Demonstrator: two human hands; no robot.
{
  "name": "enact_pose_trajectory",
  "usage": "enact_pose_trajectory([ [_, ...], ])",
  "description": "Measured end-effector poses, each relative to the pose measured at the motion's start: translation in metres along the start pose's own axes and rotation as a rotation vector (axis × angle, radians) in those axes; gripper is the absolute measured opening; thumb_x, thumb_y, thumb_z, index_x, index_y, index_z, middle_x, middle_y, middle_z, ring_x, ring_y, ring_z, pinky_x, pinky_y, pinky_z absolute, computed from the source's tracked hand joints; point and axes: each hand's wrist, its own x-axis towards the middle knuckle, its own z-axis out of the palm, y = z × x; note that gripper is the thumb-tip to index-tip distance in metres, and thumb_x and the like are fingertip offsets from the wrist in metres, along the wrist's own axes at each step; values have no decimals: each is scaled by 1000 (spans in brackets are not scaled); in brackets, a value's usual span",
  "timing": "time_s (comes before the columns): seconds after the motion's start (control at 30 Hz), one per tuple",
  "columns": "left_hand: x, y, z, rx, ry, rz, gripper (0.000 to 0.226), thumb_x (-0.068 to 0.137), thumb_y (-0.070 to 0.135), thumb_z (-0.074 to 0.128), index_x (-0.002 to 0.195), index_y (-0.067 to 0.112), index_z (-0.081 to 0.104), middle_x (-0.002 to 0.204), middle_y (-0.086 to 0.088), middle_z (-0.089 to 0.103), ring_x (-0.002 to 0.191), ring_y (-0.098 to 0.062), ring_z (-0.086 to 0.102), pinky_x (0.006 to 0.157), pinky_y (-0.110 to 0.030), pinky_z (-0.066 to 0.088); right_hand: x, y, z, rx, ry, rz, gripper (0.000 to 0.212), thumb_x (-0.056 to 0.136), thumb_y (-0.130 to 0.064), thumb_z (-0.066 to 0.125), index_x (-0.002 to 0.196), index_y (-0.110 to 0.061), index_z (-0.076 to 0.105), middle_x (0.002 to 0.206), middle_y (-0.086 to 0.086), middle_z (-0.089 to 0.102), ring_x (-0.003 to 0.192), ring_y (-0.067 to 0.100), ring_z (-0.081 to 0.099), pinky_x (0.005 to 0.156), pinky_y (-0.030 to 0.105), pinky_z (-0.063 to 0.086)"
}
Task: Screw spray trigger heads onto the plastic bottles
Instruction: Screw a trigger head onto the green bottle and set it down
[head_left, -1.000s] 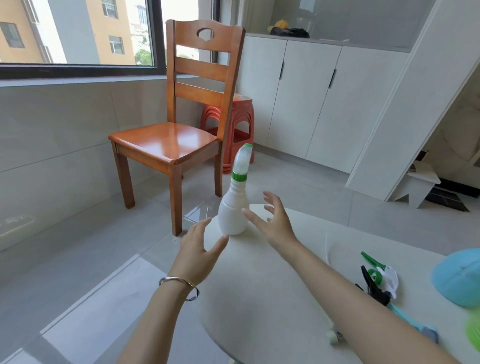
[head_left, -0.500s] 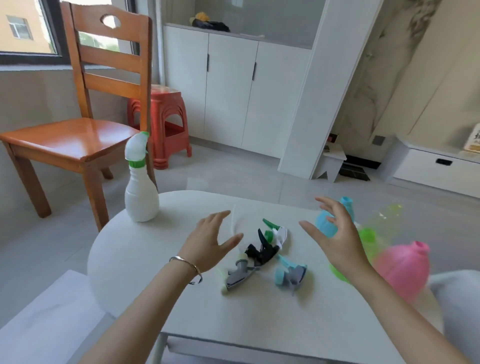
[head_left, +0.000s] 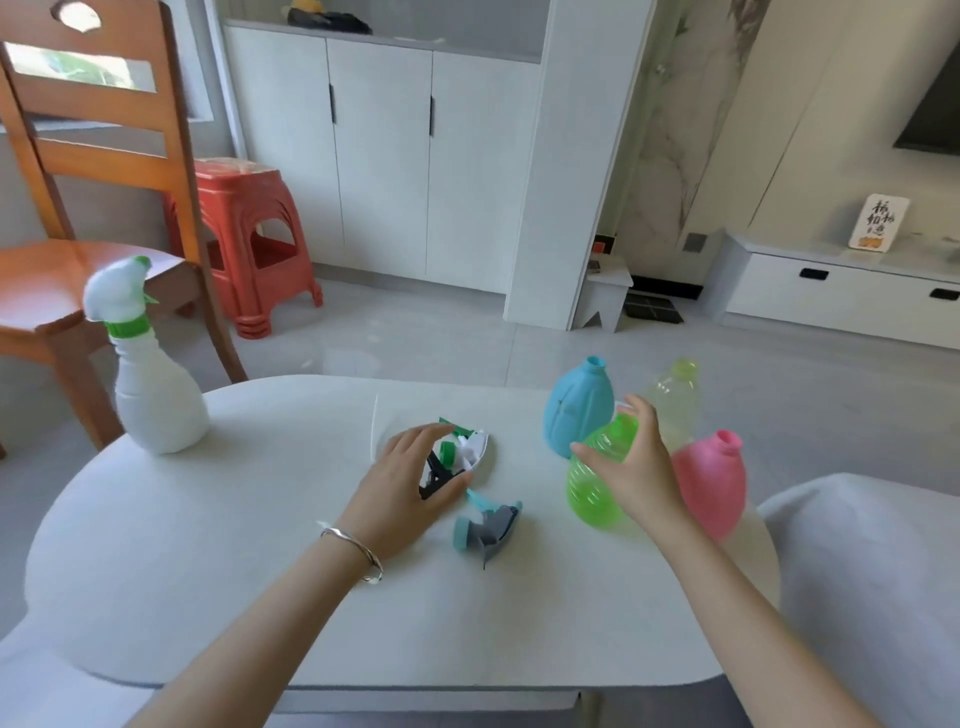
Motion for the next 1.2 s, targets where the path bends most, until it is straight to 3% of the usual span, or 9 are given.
enact_pose_trajectory([
  [0.13,4,0,3,-15,21,8,50,88,39,59,134,25,44,139,9,46,132,-13,34,104,-22,31,-3,4,4,-94,49,17,81,68,-21,81,135,-15,35,134,6,50,126,26,44,98,33,34],
  [0.37,-1,1,7,-48,23,13,50,87,38,61,132,23,45,135,7,49,129,-15,37,103,-30,37,-12,6,5,-131,-8,96,81,67,-23,82,132,-8,36,133,12,49,123,28,46,92,29,36],
  [0.5,-3,4,7,-160,-10,-30,58,81,47,63,133,29,42,125,17,45,120,-16,45,97,-32,41,-14,-22,1,21,84,22,72,63,-28,85,121,-13,45,114,2,57,108,23,54,82,25,37],
  [0.67,-1,14,4,-542,-83,-180,88,62,58,73,137,35,34,133,13,46,117,-6,51,94,-20,44,-25,-60,15,484,-149,120,65,58,-37,86,113,-14,58,114,7,66,109,20,61,101,43,45],
  [0.8,1,10,-5,-1073,-252,-418,64,72,45,72,129,25,50,123,-5,64,106,-25,66,87,-43,55,-35,-75,37,668,-332,209,75,48,-49,84,113,-22,61,116,-1,68,111,13,61,105,42,41],
  [0.9,3,-2,-18,-1105,-202,-429,53,70,47,72,117,26,58,117,-3,67,99,-28,69,65,-29,60,-30,-77,48,728,-464,264,83,49,-54,80,122,-28,52,128,-7,59,119,9,54,106,35,39],
  [1.0,9,-28,-36,-1083,-31,-491,46,65,48,68,106,28,59,123,-3,62,102,-22,67,70,-29,60,-10,-66,53,847,-509,354,71,59,-45,74,122,-26,50,129,-3,56,120,13,53,102,33,41],
  [1.1,10,-60,-58,-1086,96,-548,46,67,49,70,106,28,60,123,-7,62,95,-19,69,68,-28,60,11,-43,62,617,-439,369,67,74,-41,70,132,-17,47,138,1,50,122,14,48,105,32,37],
  [1.2,7,-86,-70,-1096,124,-577,73,53,59,81,115,27,59,122,-6,64,93,-17,71,66,-29,59,24,-17,81,357,-420,363,72,79,-44,69,138,-14,42,143,3,44,128,14,42,100,25,32],
])
